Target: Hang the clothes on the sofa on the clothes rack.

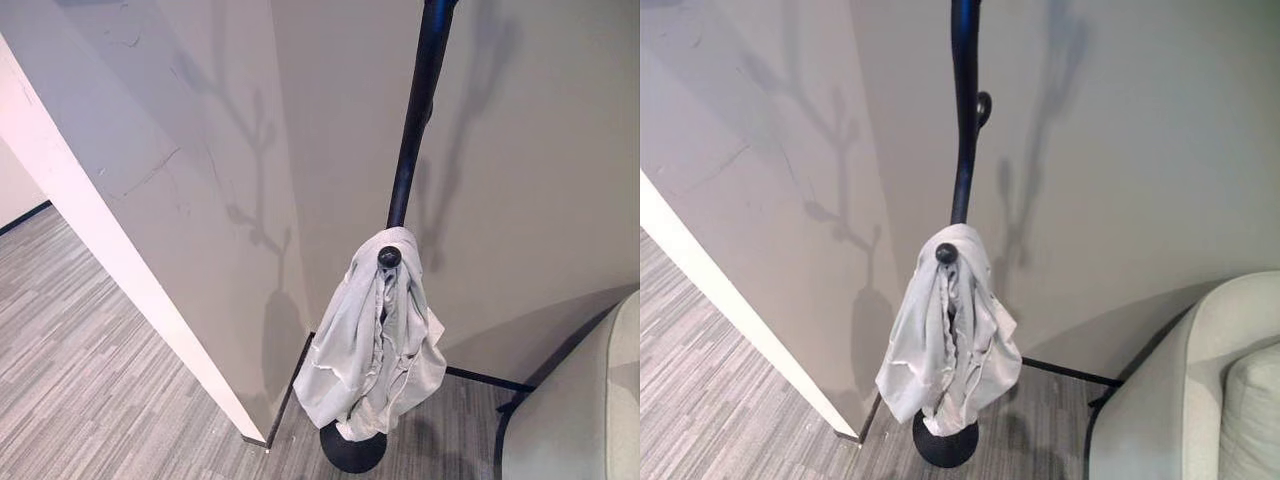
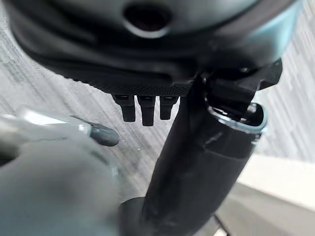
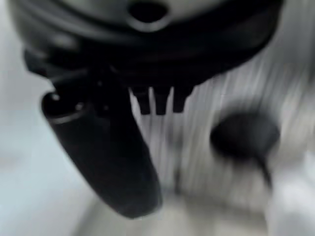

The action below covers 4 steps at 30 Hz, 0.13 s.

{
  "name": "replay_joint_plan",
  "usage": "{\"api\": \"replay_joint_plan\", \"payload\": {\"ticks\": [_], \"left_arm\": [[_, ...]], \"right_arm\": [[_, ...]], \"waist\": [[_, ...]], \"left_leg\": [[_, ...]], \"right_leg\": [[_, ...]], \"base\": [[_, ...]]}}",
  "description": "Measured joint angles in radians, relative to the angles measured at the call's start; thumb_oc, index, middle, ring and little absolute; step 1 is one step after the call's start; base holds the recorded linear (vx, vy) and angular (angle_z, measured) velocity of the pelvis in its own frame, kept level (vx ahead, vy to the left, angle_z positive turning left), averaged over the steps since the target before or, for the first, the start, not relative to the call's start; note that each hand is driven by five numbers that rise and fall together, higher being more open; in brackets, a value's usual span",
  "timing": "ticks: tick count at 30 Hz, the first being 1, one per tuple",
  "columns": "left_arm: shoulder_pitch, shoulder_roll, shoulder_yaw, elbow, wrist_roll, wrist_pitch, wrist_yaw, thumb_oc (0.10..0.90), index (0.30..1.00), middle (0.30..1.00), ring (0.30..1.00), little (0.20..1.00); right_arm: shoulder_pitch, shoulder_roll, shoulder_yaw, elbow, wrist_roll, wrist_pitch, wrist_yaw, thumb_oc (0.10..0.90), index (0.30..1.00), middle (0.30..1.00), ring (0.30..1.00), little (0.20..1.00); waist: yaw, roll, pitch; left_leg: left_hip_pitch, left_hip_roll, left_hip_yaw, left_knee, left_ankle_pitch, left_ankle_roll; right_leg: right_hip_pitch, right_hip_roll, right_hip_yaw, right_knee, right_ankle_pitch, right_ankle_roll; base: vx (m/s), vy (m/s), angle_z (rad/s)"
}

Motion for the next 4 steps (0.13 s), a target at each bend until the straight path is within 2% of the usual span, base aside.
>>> {"api": "replay_joint_plan", "payload": {"ticks": [4], "left_arm": [[0.001, 0.011, 0.011, 0.000, 0.031, 0.000, 0.001, 0.800, 0.900, 0.900, 0.900, 0.900]], "right_arm": [[0.041, -0.006, -0.003, -0.060, -0.080, 0.035, -0.041, 0.800, 0.900, 0.900, 0.900, 0.900]], "waist": [[-0.002, -0.021, -0.001]], "left_leg": [[0.000, 0.002, -0.001, 0.000, -0.003, 0.005]], "right_leg": [[0.000, 0.002, 0.000, 0.000, 0.000, -0.001]], "base": [[0.00, -0.002, 0.01]]}}
